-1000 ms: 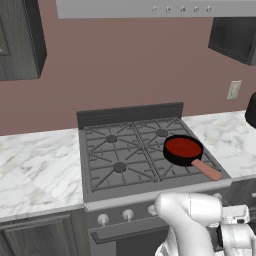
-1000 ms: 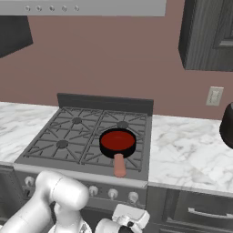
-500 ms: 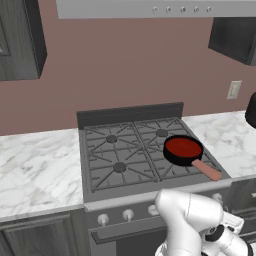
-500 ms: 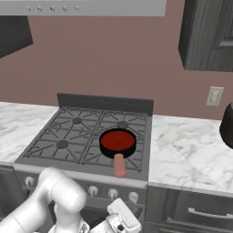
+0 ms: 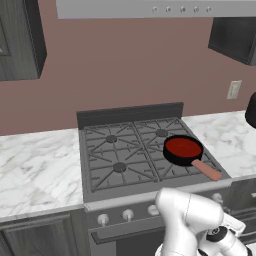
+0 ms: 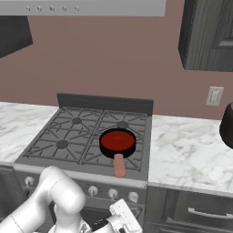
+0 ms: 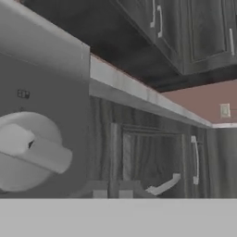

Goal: Wait until the marinara sauce is simmered to a deep red color and then turn off the stove.

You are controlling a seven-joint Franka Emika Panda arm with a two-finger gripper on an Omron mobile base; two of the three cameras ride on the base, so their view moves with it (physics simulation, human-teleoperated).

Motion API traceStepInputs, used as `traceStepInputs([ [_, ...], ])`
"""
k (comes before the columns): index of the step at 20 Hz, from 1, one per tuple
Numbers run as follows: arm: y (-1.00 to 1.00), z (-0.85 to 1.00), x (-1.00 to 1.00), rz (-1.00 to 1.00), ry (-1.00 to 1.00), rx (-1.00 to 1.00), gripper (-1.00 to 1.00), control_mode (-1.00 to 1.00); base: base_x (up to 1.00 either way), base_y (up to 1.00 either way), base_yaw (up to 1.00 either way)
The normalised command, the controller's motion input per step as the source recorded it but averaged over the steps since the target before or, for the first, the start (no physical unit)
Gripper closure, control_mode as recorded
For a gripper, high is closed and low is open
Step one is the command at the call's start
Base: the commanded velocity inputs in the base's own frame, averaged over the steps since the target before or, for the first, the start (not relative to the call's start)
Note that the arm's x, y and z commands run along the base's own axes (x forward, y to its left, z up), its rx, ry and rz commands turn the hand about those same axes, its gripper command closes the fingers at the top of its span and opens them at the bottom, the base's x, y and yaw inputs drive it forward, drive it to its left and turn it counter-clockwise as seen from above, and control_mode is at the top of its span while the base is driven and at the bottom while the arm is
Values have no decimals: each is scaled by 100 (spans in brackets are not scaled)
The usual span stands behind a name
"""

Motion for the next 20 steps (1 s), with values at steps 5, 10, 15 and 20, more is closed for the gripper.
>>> traceStepInputs([
  [5, 46, 97, 7, 10, -52, -9, 100, -100, 0, 0, 0],
  [10, 41, 82, 0, 59, -49, -9, 100, -100, 0, 0, 0],
  [15, 13, 66, 0, 64, -55, -7, 100, -100, 0, 0, 0],
  [20, 35, 53, -13, 70, -22, -21, 100, -100, 0, 0, 0],
])
